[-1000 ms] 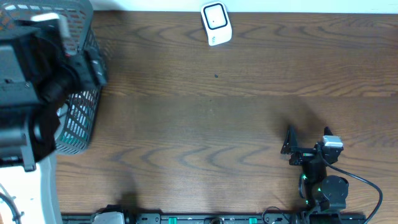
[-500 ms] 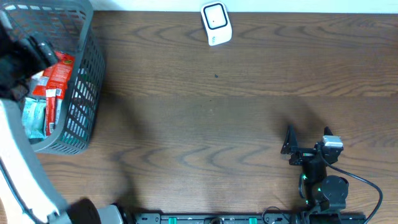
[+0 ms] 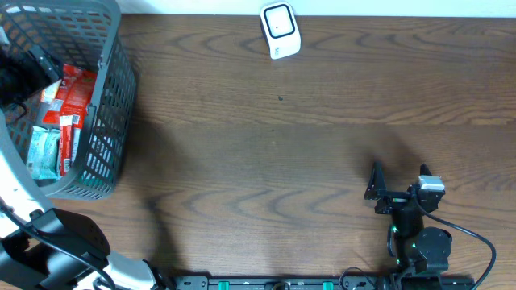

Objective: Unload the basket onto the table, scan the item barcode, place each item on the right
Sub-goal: 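Move the left gripper into the grey basket above the green-capped jar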

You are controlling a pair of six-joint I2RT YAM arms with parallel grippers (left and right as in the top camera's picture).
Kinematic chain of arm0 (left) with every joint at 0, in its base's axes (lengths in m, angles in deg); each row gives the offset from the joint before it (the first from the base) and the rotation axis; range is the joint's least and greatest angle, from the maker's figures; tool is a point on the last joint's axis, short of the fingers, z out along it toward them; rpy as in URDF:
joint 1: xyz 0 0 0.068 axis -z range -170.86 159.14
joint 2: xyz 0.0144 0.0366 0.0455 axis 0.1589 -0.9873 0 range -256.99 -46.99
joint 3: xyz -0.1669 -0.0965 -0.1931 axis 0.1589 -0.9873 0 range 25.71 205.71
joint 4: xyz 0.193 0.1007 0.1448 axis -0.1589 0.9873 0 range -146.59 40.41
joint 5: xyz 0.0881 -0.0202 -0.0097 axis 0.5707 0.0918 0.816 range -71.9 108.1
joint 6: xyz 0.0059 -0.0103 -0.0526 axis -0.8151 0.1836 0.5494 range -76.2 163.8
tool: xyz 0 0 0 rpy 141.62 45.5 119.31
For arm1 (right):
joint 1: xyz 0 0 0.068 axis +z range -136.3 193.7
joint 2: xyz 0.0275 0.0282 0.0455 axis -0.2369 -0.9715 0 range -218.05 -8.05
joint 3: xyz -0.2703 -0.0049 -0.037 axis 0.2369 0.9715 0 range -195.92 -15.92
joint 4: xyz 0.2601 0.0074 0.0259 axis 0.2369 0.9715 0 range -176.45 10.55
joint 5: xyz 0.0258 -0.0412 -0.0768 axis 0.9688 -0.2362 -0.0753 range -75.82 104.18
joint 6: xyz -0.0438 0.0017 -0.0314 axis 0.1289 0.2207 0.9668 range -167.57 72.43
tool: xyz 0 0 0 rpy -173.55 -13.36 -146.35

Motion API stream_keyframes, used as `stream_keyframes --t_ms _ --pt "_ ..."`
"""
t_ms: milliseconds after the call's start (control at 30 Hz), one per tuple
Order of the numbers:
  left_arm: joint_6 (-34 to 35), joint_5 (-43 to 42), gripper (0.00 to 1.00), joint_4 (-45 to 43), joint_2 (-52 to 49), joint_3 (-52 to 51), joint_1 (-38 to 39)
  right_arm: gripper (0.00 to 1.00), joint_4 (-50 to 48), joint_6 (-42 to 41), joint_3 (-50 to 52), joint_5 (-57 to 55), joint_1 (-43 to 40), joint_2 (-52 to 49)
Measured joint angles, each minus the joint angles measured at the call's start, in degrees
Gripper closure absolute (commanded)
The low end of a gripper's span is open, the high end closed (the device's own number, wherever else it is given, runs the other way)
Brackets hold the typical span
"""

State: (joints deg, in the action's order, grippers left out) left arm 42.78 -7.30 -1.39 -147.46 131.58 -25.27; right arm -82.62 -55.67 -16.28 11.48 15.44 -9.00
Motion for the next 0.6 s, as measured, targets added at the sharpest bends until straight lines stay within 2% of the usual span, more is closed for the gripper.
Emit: stream_keyframes --t_ms 200,600 --pt "-3.6 -0.2 0.09 -1.1 0.0 0.0 0.0 0.01 0.0 0.0 0.0 0.0 0.0 0.0" --pt "-5.0 -0.2 0.08 0.0 0.0 0.0 0.0 0.01 0.0 0.0 0.0 0.0 0.0 0.0"
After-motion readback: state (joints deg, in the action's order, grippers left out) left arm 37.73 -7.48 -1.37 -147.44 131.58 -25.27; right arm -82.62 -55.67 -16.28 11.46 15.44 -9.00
